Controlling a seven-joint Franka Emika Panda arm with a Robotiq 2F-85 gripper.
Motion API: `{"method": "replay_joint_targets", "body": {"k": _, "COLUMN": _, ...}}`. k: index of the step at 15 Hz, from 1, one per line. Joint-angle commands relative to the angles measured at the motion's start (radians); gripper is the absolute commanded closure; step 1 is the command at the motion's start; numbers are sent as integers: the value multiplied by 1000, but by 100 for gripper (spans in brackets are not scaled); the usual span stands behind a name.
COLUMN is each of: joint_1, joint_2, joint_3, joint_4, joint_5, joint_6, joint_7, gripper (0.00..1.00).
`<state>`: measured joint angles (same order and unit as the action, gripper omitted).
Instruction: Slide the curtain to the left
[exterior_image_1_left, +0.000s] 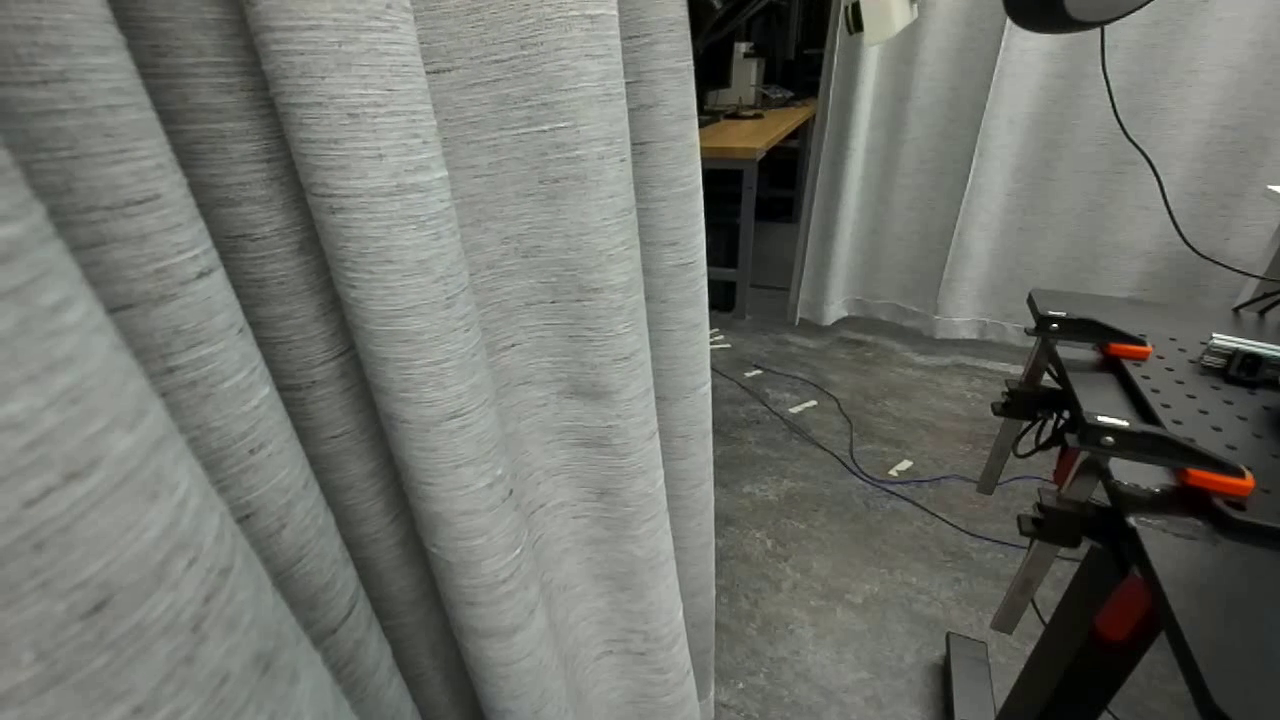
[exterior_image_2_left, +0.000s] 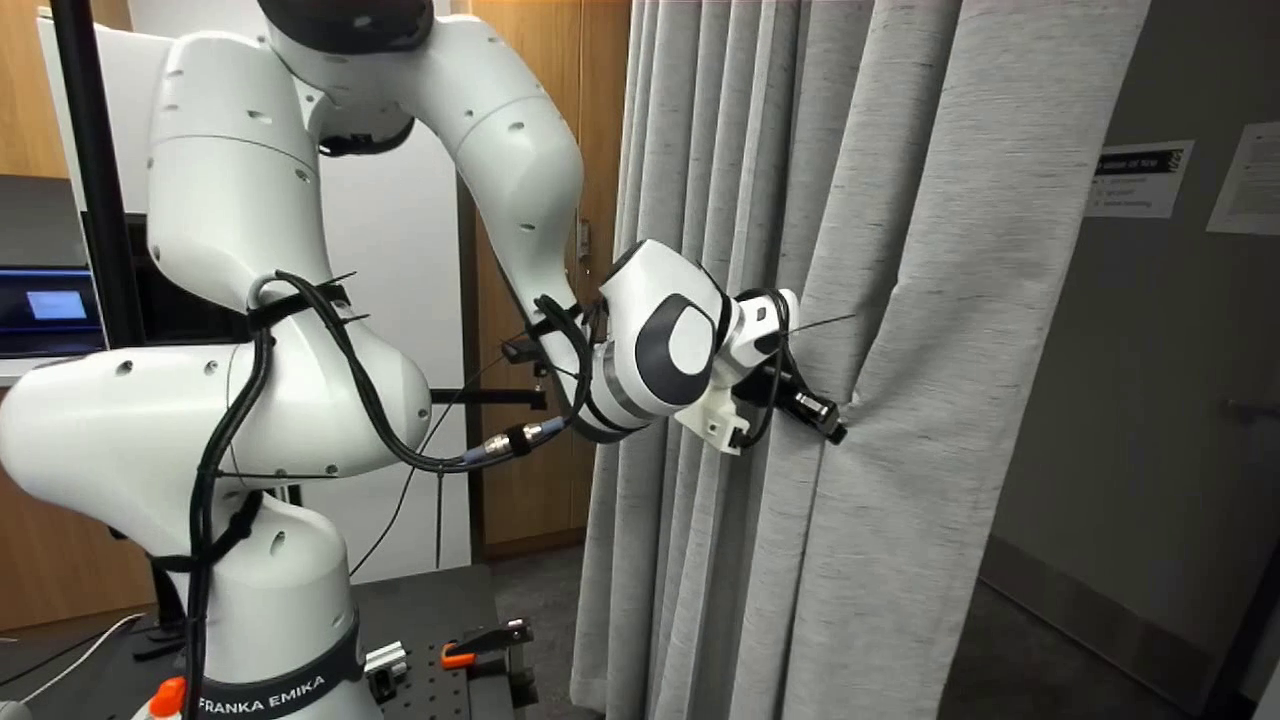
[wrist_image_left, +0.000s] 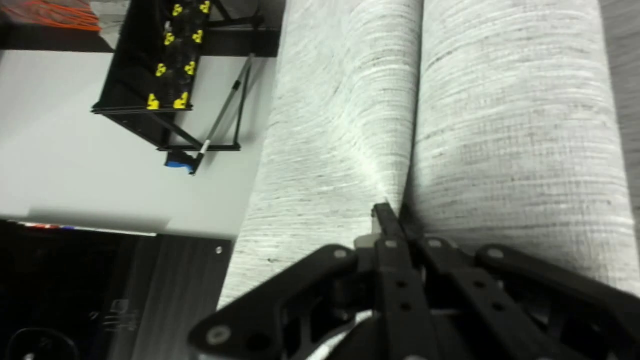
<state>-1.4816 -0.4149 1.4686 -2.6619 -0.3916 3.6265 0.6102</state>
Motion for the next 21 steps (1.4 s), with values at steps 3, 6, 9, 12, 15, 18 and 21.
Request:
{"method": "replay_joint_targets", "body": {"k": 3, "joint_1": 423, "joint_2": 226, "joint_3": -273, "joint_4": 34, "joint_5": -165, "joint_6": -77, "joint_7": 90, "gripper": 100}}
{"method": "replay_joint_targets", "body": {"k": 6, "joint_1": 595, "joint_2": 286, "joint_3": -384, "joint_4": 53, "joint_5": -282, "joint_6": -37, "joint_7": 189, "gripper": 100}}
{"method": "replay_joint_targets", "body": {"k": 9, "joint_1": 699, "joint_2": 348, "joint_3": -469, "joint_4": 89, "joint_5": -461, "joint_6": -3, "joint_7": 322, "gripper": 100}}
{"method": "replay_joint_targets", "body": {"k": 12, "joint_1": 733, "joint_2": 373, "joint_3": -521, "joint_4": 123, "joint_5": -690, "joint_6": 77, "joint_7": 510, "gripper": 100}}
{"method": "replay_joint_targets", "body": {"k": 15, "joint_1": 717, "joint_2": 366, "joint_3": -545, "joint_4": 165, "joint_5": -922, "joint_6": 213, "joint_7": 707, "gripper": 100}}
{"method": "replay_joint_targets", "body": {"k": 18, "joint_1": 708, "joint_2": 359, "joint_3": -558, "joint_4": 212, "joint_5": -1046, "joint_6": 374, "joint_7": 808, "gripper": 100}}
{"method": "replay_joint_targets", "body": {"k": 21, "joint_1": 906, "joint_2": 400, "joint_3": -749, "joint_4": 258, "joint_5": -1110, "joint_6": 484, "joint_7": 835, "gripper": 100}}
